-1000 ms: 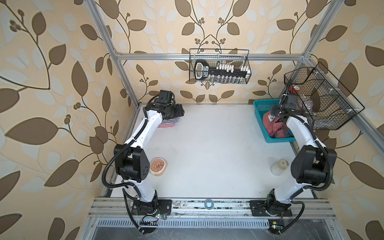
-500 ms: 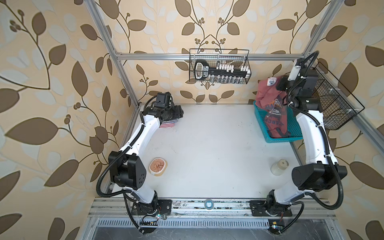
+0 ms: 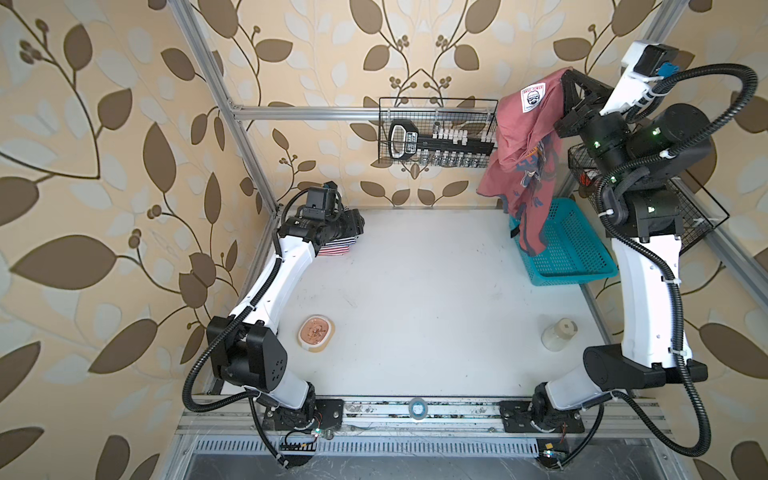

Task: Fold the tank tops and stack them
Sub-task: 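Grasp the pink garment in the basket with the right gripper and lift it out, then drop the pink garment at table center with the right gripper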

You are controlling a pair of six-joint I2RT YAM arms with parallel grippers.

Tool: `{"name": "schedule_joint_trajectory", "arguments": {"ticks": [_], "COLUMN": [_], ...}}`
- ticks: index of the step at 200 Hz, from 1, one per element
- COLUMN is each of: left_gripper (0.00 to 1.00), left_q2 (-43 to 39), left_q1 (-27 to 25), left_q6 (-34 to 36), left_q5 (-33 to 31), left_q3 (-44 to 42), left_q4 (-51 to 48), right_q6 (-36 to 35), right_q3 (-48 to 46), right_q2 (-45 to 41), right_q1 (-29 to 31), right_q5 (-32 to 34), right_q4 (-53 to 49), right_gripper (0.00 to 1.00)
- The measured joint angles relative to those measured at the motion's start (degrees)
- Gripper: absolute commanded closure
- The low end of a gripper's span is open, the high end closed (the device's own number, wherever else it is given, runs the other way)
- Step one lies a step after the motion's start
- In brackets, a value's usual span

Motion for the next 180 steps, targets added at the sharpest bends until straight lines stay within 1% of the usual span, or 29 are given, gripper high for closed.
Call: {"name": "schedule_joint_trajectory", "arguments": {"ticks": [28,49,70,93,108,125,142,151,155,162,171,180], "left_gripper": [0.3,0.3,0.3,0.3,0.3,0.31,0.32,0.32,0.32,0.32,0.32,0.32], "left_q2": [-1.7,-3.4,-5.3,-6.6,-6.8,-6.8,-6.8,-6.8,-6.8,-6.7,-6.7,-6.5], "left_q1": [0.0,0.0,0.0,0.0,0.0,0.0,0.0,0.0,-0.2,-0.5,-1.4,-2.6], "left_q6": [0.0,0.0,-0.1,-0.3,-0.5,-1.0,-1.8,-2.4,-2.7,-3.0,-3.3,-3.5], "left_q5": [-0.8,-1.1,-1.2,-1.2,-1.2,-1.2,-0.9,-0.5,-0.5,-0.4,-0.4,-0.5], "left_q3": [-1.2,-2.4,-3.5,-4.0,-4.3,-5.1,-6.1,-6.6,-6.7,-7.0,-7.2,-7.2], "left_q4": [0.3,0.6,0.8,0.9,0.9,1.1,1.2,1.2,1.2,1.2,1.3,1.4], "right_q6": [6.8,14.7,23.0,29.1,31.5,32.7,32.1,31.2,30.8,29.7,28.1,25.9], "right_q3": [-1.3,-7.9,-21.9,-39.4,-50.0,-60.7,-67.6,-70.2,-71.1,-72.6,-73.7,-73.8], "right_q2": [-0.6,-1.5,-3.8,-5.8,-6.1,-5.5,-3.3,-1.6,-1.0,0.0,0.6,0.8], "right_q1": [2.3,3.7,5.1,5.8,5.6,5.0,4.1,3.5,3.3,3.0,2.6,2.6], "right_q5": [-9.2,-16.5,-22.1,-25.0,-25.7,-25.9,-25.3,-23.8,-23.2,-21.2,-18.0,-14.5], "right_q4": [5.6,12.6,20.9,26.4,26.7,23.6,18.6,15.2,13.9,10.8,6.2,1.6], "right_gripper": [1.0,1.0,1.0,1.0,0.99,0.96,0.97,0.97,0.96,0.91,0.79,0.64]}}
